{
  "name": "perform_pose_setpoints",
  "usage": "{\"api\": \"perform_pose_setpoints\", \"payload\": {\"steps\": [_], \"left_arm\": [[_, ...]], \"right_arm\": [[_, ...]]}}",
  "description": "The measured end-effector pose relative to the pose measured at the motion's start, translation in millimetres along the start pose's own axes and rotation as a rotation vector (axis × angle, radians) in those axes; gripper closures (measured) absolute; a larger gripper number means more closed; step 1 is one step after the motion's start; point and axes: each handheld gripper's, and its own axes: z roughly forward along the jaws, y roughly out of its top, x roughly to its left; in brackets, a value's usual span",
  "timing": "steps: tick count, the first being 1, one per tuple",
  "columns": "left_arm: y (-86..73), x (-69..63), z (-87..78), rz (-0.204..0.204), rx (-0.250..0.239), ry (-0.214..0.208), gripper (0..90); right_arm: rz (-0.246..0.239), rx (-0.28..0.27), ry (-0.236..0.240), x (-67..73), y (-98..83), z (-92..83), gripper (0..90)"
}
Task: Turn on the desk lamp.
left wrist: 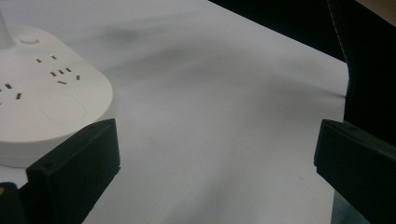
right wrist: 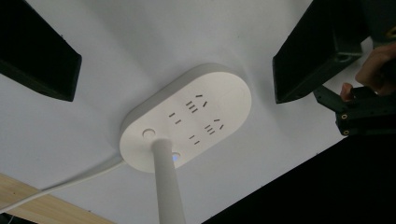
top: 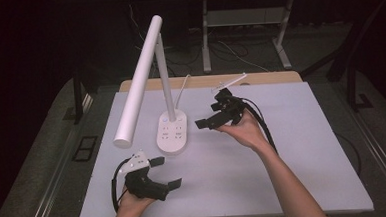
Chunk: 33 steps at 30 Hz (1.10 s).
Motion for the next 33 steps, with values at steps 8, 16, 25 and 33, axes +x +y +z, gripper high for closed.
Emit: {"api": "perform_pose_setpoints", "payload": {"steps": [8, 16, 25, 33], "left_arm": [[0.3, 1.0, -0.2, 0.008, -0.001, 0.001, 0.0], [0.4, 0.4, 0.2, 0.003, -0.004, -0.003, 0.0], [0.3, 0.5, 0.5, 0.005, -0.001, -0.002, 0.0], [0.4, 0.4, 0.6, 0.009, 0.001, -0.006, 0.0]], "right_arm": [[0.026, -0.006, -0.001, -5.4, 7.3, 13.3, 1.0], [0.067, -0.023, -0.007, -19.4, 9.1, 27.4, 1.0], [0.105, -0.038, 0.007, -32.7, 7.4, 43.7, 1.0], [0.138, -0.062, 0.023, -44.2, 4.5, 60.4, 5.7]]}}
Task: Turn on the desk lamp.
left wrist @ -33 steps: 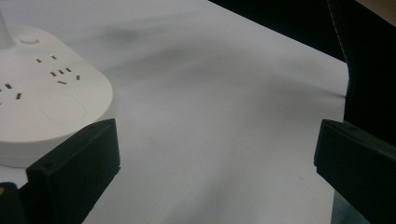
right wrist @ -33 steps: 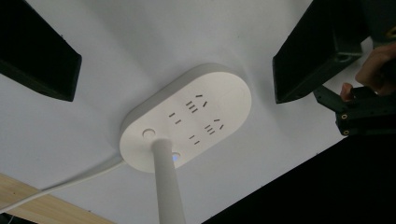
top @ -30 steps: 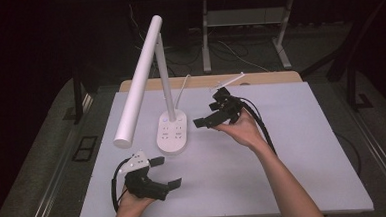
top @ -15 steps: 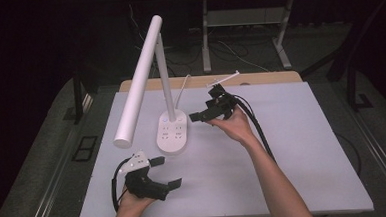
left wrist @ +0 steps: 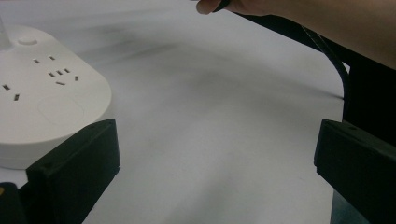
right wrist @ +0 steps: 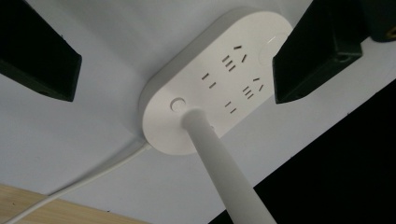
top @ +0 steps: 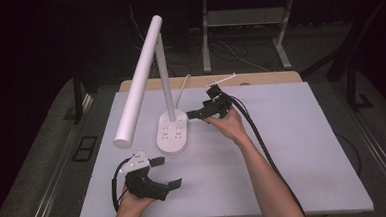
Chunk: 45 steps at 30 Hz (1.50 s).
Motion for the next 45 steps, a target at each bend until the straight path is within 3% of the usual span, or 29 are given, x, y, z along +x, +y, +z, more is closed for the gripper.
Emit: {"api": "perform_pose_setpoints", "payload": {"steps": [4, 6, 13, 17, 20, 28, 31, 35, 39, 45], "left_arm": [[-0.1, -0.8, -0.5, -0.004, -0.004, -0.002, 0.0], [-0.1, -0.5, -0.9, -0.006, -0.004, -0.001, 0.0], [-0.1, -0.5, -1.1, -0.005, -0.004, -0.004, 0.0], [0.0, -0.5, -0.9, -0.005, -0.004, -0.004, 0.0], [0.1, -0.5, -1.1, -0.003, -0.004, -0.006, 0.0], [0.3, -0.5, -1.3, -0.002, -0.004, -0.005, 0.0], [0.4, -0.5, -1.1, 0.000, -0.004, -0.006, 0.0], [0.5, -1.0, -0.8, 0.001, -0.003, -0.007, 0.0], [0.4, -0.9, -0.8, 0.000, -0.001, -0.006, 0.0], [0.4, -0.7, -0.5, 0.000, -0.002, -0.007, 0.0]], "right_arm": [[0.000, -0.011, 0.013, -0.7, 0.5, 8.1, 7.9], [-0.017, -0.005, 0.024, -0.1, 1.6, 12.0, 15.6], [-0.046, 0.009, 0.030, 6.6, 7.0, 22.9, 19.2], [-0.062, 0.013, 0.036, 7.6, 6.8, 26.5, 27.7], [-0.066, 0.012, 0.036, 6.5, 5.2, 32.8, 39.4], [-0.043, 0.007, 0.028, 2.6, 0.8, 44.6, 57.8], [-0.034, 0.013, 0.026, -0.7, -2.0, 50.6, 72.4], [-0.022, 0.008, 0.035, -4.0, -3.9, 54.5, 82.5], [-0.016, 0.003, 0.042, -5.1, -5.6, 58.7, 89.2], [-0.008, 0.008, 0.036, -6.9, -8.0, 66.0, 89.6]]}}
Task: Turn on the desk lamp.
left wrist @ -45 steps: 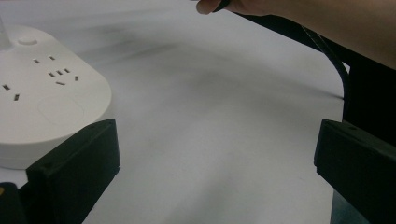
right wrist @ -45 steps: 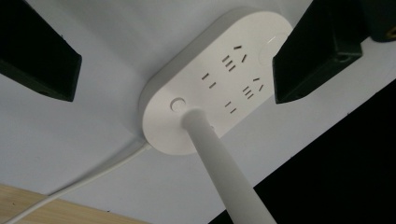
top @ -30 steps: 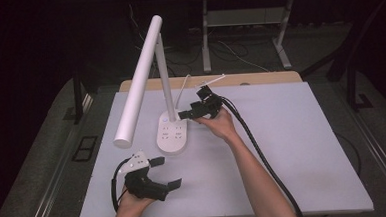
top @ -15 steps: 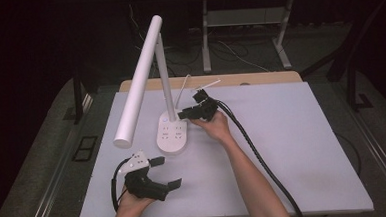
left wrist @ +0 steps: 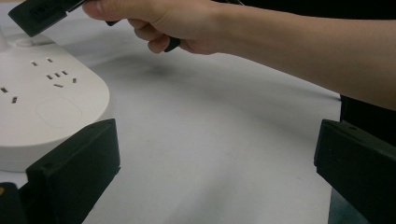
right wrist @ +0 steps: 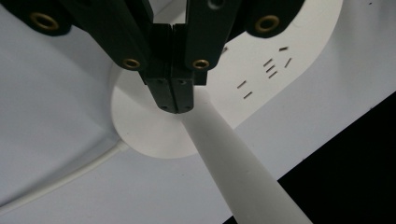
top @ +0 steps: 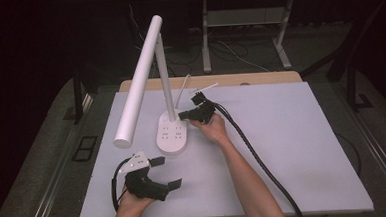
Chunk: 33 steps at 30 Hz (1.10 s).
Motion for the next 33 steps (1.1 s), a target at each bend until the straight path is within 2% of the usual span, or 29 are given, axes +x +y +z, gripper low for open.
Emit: {"api": "perform_pose_setpoints", "payload": {"steps": [6, 9, 13, 17, 23, 28, 29, 33], "left_arm": [[0.1, 0.4, 0.5, 0.004, 0.003, -0.004, 0.0], [0.0, 0.4, 0.4, 0.002, 0.001, -0.002, 0.0], [0.6, 0.1, 1.2, 0.004, 0.000, 0.000, 0.0], [0.8, -1.9, 2.5, 0.009, 0.003, -0.006, 0.0], [0.8, -1.7, 3.3, 0.011, 0.008, -0.007, 0.0], [0.4, -0.2, 2.9, 0.005, 0.006, -0.006, 0.0], [0.3, 0.0, 2.8, 0.006, 0.007, -0.006, 0.0], [0.4, -0.1, 2.9, 0.006, 0.007, -0.007, 0.0]], "right_arm": [[0.019, -0.014, -0.009, -4.3, -1.3, 4.6, 89.6], [0.043, -0.019, 0.008, -6.0, -2.8, 5.8, 89.6], [-0.002, -0.001, -0.027, -1.4, -0.8, 5.8, 89.8], [0.020, 0.000, -0.005, -5.9, -3.1, 5.8, 89.9], [0.003, 0.005, -0.026, -3.0, -2.2, 4.6, 89.7], [0.014, -0.016, -0.006, -3.1, -2.6, 3.3, 89.6], [-0.011, -0.002, -0.011, -0.9, -3.1, 4.1, 89.6], [-0.030, -0.001, -0.018, 4.0, -2.8, 3.7, 89.6]]}}
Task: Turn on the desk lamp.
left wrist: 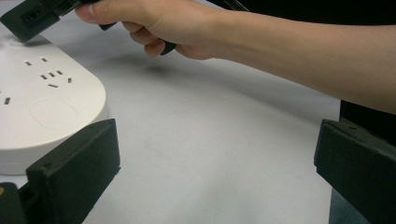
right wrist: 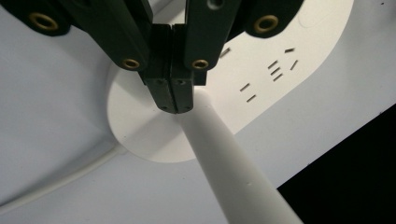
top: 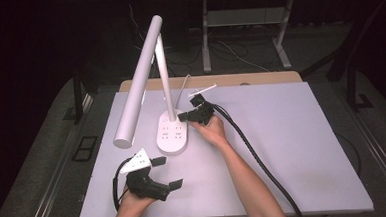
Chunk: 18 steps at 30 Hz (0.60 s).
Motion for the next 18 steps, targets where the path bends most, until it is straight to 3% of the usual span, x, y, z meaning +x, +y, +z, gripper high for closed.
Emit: {"api": "perform_pose_setpoints", "payload": {"steps": [7, 18], "left_arm": [[0.1, -0.7, 0.3, 0.001, 0.001, -0.003, 0.0], [0.1, -2.2, 1.9, 0.006, 0.005, 0.000, 0.0]], "right_arm": [[-0.055, 0.003, -0.016, 9.9, 7.0, -18.1, 89.6], [-0.082, -0.003, -0.018, 16.5, 8.1, -48.4, 89.6]]}}
